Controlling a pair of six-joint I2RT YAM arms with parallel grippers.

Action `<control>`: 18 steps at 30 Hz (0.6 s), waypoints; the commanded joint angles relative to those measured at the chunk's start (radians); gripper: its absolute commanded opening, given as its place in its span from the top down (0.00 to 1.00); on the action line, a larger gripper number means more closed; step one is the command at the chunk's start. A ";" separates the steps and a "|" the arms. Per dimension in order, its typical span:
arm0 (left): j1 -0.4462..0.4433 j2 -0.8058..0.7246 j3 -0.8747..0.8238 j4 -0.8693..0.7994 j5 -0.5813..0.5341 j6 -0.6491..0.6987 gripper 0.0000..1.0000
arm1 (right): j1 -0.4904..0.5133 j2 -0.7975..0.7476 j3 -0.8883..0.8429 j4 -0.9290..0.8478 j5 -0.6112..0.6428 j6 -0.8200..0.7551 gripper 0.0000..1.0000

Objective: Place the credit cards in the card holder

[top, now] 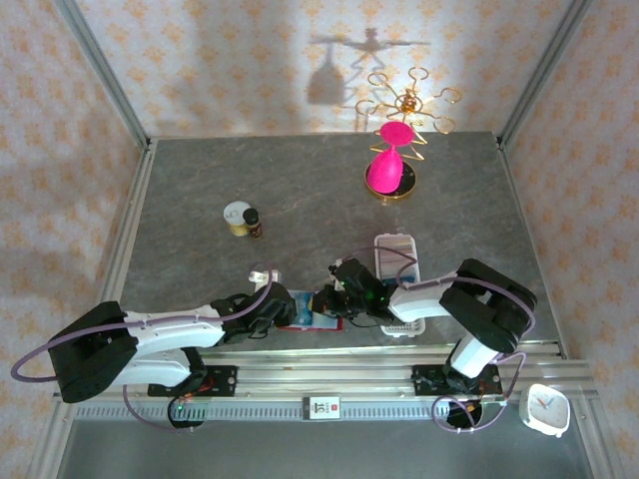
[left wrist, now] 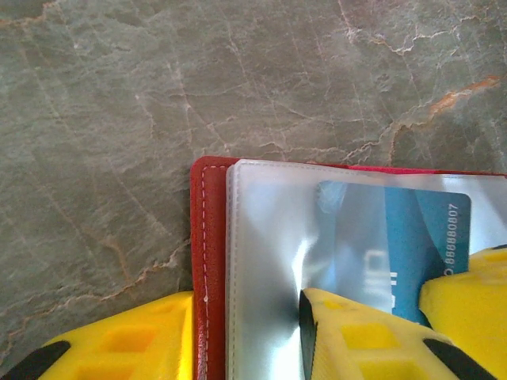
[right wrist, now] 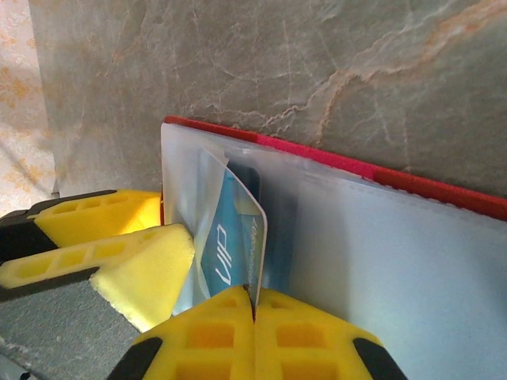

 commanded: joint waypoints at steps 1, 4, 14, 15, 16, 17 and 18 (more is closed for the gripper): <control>-0.007 0.020 -0.029 0.029 0.057 -0.020 0.64 | 0.009 0.033 0.034 -0.014 -0.028 -0.021 1.00; -0.006 0.020 -0.032 0.048 0.065 -0.020 0.64 | 0.011 0.038 0.047 0.000 -0.026 -0.021 1.00; -0.006 0.033 -0.038 0.041 0.061 -0.023 0.66 | 0.011 -0.049 0.058 -0.160 0.102 -0.050 0.80; -0.006 0.032 -0.040 0.042 0.062 -0.023 0.67 | 0.010 -0.061 0.056 -0.179 0.119 -0.051 0.78; -0.005 0.029 -0.044 0.043 0.061 -0.025 0.67 | 0.010 -0.070 0.056 -0.198 0.134 -0.054 0.77; -0.006 0.026 -0.048 0.046 0.061 -0.026 0.67 | 0.011 -0.077 0.055 -0.217 0.149 -0.056 0.76; -0.005 0.022 -0.052 0.048 0.061 -0.026 0.67 | 0.011 -0.084 0.053 -0.226 0.157 -0.056 0.76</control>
